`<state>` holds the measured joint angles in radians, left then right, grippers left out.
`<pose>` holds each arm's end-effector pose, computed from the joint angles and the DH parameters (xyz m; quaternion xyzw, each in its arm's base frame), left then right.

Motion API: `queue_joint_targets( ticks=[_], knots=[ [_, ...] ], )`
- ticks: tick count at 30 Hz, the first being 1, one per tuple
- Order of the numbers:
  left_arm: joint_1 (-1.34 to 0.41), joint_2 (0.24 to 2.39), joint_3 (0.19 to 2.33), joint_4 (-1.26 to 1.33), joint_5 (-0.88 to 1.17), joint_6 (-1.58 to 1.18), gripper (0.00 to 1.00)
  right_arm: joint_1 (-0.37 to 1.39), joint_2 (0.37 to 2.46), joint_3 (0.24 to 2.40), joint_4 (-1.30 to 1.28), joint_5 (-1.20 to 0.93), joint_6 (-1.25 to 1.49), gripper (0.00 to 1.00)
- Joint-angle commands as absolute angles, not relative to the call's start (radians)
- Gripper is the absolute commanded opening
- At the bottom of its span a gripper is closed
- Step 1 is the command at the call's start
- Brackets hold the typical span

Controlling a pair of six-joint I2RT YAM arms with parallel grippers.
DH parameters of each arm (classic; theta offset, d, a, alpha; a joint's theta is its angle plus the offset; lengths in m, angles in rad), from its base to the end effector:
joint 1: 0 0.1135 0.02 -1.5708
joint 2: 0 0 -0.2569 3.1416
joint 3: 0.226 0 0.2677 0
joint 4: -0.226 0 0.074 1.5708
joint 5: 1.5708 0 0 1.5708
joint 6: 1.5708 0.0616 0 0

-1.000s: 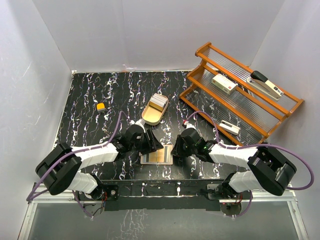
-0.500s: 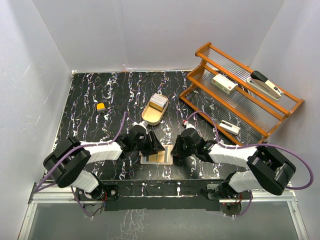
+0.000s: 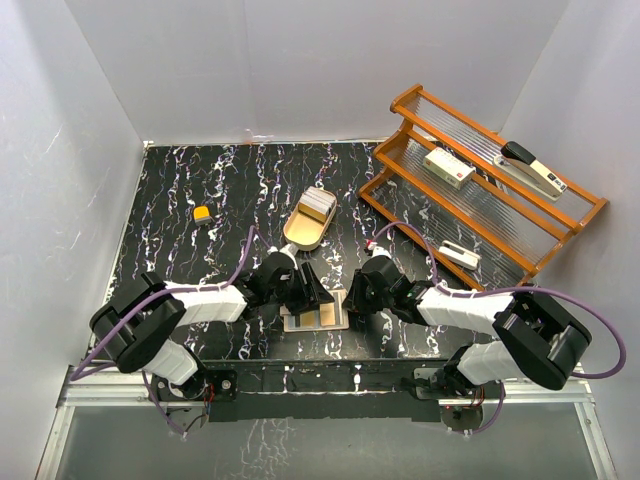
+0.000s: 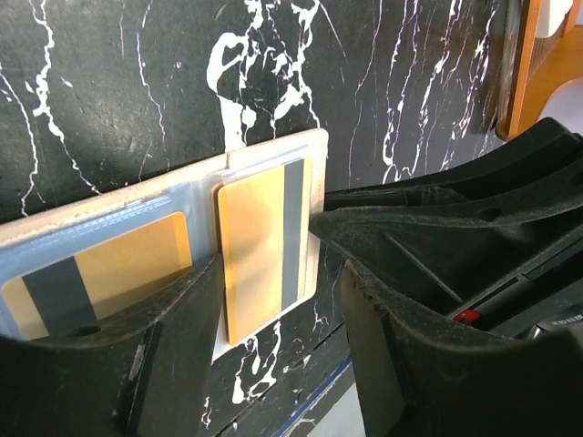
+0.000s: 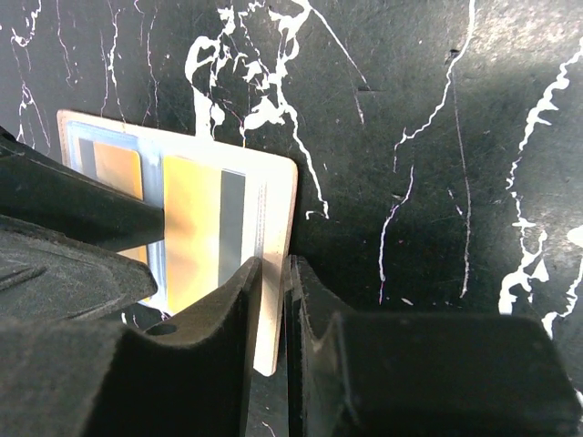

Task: Put the credit cards into the card holder
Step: Place the credit card in the card holder.

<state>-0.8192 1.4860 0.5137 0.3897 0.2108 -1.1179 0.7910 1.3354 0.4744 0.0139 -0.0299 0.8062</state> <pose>0.2001 -0.2330 0.1139 -0.0809 0.8732 -0.4411 0.1908 0.1853 0.1900 0.1029 0.0018 0.9352 0.2633 0.2370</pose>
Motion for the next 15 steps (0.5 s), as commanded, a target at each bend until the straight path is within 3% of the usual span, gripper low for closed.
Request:
queue_joint_targets(
  ticks=[1, 15],
  knots=[
    [-0.841, 1.487, 0.508, 0.442, 0.238, -1.155, 0.52, 0.797, 1.349, 0.479, 0.049, -0.015, 0.79, 0.15],
    [-0.819, 1.373, 0.561, 0.167, 0.133, -1.094, 0.57, 0.796, 1.228, 0.525, -0.101, 0.038, 0.778, 0.24]
  ],
)
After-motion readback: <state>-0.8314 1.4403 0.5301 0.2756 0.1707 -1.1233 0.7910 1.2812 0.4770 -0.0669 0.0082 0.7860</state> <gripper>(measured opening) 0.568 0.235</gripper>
